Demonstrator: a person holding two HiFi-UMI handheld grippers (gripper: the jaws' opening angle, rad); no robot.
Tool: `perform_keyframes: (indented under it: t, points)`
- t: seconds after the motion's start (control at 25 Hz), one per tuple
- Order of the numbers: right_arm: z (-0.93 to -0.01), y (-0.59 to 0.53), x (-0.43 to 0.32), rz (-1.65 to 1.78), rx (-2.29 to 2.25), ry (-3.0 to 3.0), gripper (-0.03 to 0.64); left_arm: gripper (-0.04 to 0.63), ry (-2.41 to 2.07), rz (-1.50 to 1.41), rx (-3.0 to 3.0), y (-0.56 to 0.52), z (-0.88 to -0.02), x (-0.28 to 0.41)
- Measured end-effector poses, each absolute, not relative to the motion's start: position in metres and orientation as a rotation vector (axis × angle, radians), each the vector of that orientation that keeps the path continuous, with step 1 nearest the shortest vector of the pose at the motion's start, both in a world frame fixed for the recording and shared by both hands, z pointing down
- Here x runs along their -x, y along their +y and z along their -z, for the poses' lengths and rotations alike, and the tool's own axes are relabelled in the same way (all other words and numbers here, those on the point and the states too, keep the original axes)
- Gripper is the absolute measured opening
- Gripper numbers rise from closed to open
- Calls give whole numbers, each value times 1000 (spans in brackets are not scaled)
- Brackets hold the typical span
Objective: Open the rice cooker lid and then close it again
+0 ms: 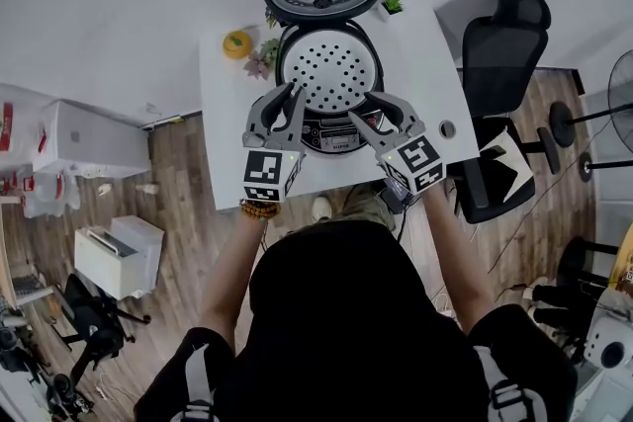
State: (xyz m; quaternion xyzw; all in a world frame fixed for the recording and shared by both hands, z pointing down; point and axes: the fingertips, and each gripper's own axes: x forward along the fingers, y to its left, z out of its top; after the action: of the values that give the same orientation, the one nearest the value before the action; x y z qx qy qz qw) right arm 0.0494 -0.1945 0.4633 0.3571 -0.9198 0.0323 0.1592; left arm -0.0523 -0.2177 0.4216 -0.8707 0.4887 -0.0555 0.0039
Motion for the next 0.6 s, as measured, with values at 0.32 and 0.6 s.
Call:
perform_keyframes:
  t: [0.32, 0.6]
  points:
    - [-413, -242, -69, -35, -1016, -2671, 179, 32, 1424, 215, 2600, -261, -374, 60]
    - [-386, -284, -74, -10, -972, -2683, 207, 32, 1362, 215, 2532, -298, -335, 67]
